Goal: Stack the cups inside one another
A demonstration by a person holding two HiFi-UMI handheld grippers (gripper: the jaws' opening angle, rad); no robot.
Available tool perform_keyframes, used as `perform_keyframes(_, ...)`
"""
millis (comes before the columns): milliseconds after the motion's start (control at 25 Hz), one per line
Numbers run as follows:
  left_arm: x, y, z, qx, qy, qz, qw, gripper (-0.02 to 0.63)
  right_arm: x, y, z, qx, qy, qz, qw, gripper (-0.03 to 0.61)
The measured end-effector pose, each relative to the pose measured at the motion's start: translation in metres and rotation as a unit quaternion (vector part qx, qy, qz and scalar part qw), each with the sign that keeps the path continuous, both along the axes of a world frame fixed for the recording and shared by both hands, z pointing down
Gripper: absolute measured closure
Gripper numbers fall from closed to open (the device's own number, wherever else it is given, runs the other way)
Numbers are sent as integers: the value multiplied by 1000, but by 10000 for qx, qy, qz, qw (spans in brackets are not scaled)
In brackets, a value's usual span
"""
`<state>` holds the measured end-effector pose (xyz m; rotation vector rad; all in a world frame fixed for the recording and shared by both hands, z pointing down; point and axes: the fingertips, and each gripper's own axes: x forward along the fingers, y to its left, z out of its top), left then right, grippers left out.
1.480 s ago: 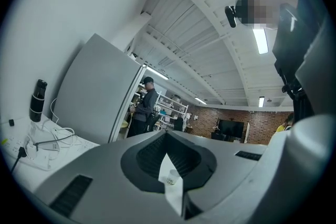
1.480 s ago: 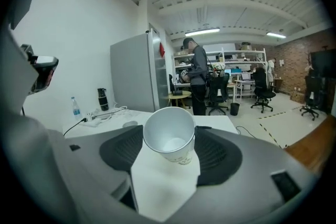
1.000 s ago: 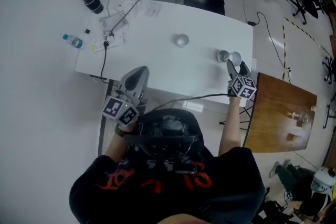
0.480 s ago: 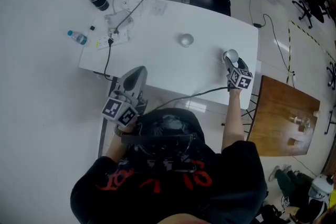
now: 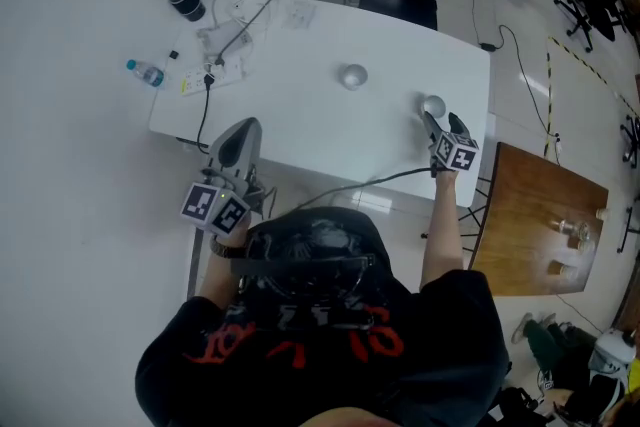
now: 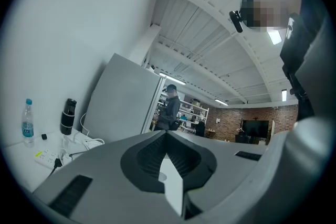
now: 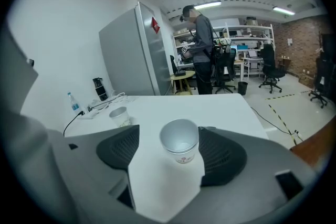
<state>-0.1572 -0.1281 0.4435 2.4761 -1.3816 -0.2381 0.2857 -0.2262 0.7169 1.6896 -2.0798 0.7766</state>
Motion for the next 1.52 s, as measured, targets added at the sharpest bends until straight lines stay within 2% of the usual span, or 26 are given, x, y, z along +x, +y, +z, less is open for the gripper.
perform_keyframes(200, -10, -6, -4, 48, -7, -109, 9999, 614, 1, 15, -7, 89, -20, 39, 10000, 215)
perform_keyframes(400, -16, -11, -8, 96, -46, -146, 9998, 614, -20, 27, -26, 348, -379, -257, 9983, 215)
perform_keyframes(560, -13, -10, -4, 42, -80, -50, 9999, 614, -27, 34, -41, 506, -615, -273, 9964, 216)
perform_keyframes(640, -9, -10, -2, 21, -76, 16, 10000, 614, -32, 36, -52, 620, -941, -294, 9932, 223)
perform_keyframes(680, -8, -10, -2, 20, -72, 44, 10000, 614, -35, 37, -58, 686, -1081, -298, 9913, 250)
perform_keyframes(840, -4, -10, -3, 37, -55, 126, 9999, 614, -41, 38, -82, 939, -1206, -351, 9876, 253)
perform_keyframes(1000, 1, -9, -1, 51, -215, 184, 9996, 614, -52, 40, -102, 1166, -1584, -386, 9797, 253)
perform_keyframes(1200, 1, -9, -1, 46, -111, 189, 9997, 614, -71, 41, -110, 1173, -1493, -640, 9797, 253)
perform_keyframes(1360, -6, -11, 2, -77, -57, 80, 9999, 614, -78, 40, -117, 1229, -1438, -655, 9798, 250)
perform_keyframes(1520, -10, -12, 4, -97, -67, 53, 9999, 614, -83, 36, -117, 1252, -1343, -639, 9809, 190)
